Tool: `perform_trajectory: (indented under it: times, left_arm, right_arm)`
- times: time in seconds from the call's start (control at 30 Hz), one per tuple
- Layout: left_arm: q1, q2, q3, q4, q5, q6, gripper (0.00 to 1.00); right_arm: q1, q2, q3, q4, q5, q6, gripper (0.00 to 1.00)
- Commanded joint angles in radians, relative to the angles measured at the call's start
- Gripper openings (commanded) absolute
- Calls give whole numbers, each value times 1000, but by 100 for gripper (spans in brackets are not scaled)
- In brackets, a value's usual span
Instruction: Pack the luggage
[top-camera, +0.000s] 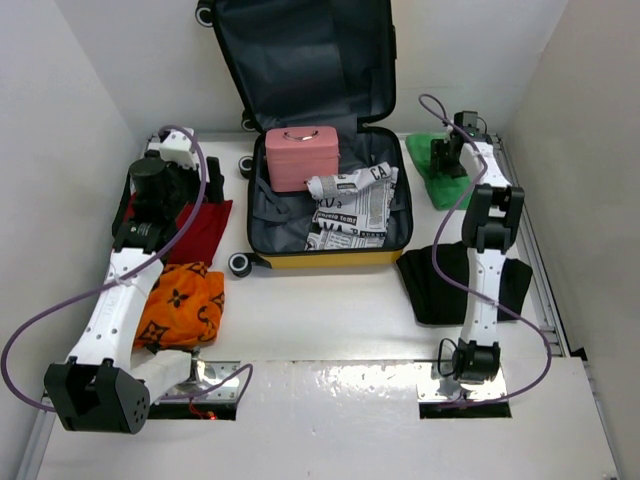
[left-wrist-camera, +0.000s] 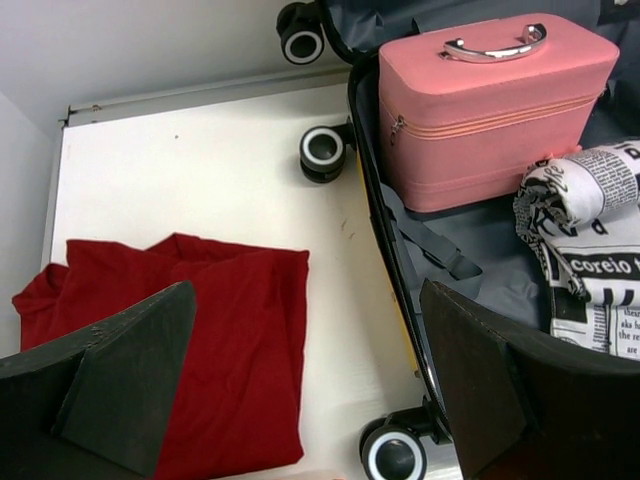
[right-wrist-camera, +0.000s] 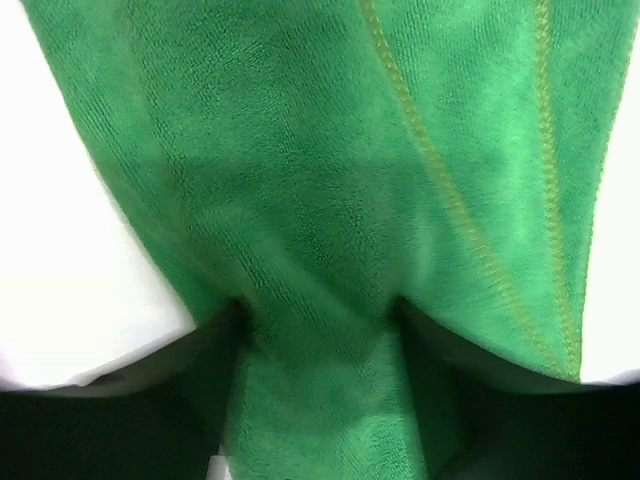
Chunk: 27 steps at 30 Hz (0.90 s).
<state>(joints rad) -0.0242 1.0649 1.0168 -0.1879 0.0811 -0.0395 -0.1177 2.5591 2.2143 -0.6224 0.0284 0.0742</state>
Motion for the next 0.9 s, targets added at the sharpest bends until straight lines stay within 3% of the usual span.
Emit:
perform_trajectory:
  times: [0.0,0.03,0.13,0.2,0.33,0.37,0.43,0.47,0.6,0.7,0.87]
  left_arm:
    - [12,9,48,11,-7,-25,100]
    - [12,20,48,11,-7,-25,100]
    - [12,30,57,11,11,-25,100]
    - [12,39,66,11,11,-25,100]
    - [12,40,66,11,22,-34,100]
    - [12,40,66,11,22,-34,100]
    - [12,30,66,11,22,-34,100]
    - [12,20,66,11,32,-34,100]
    - [12,0,46,11,32,-25,100]
    - [12,0,37,11,32,-25,100]
    - [12,-10,37,11,32,-34,100]
  right_arm:
    - [-4,93,180,-223,34,-27,52]
    - [-2,92,151,-233,42,-33,45]
    - [0,41,28,-240,47,-66,11]
    - [-10,21,7,-257,35,-67,0]
    - [-26,-75,-21,-254,-92,-33,0]
    - [-28,-164,-33,-235,-117,-24,0]
    - [-28,-242,-156,-105,-191,18,0]
    - [-20,-390,-192,-62,-235,27,0]
    - [32,-618,-350,229,-359,51,0]
    - [90,-703,-407,348,-404,96,0]
    - [213,-706,-392,522,-424,180,0]
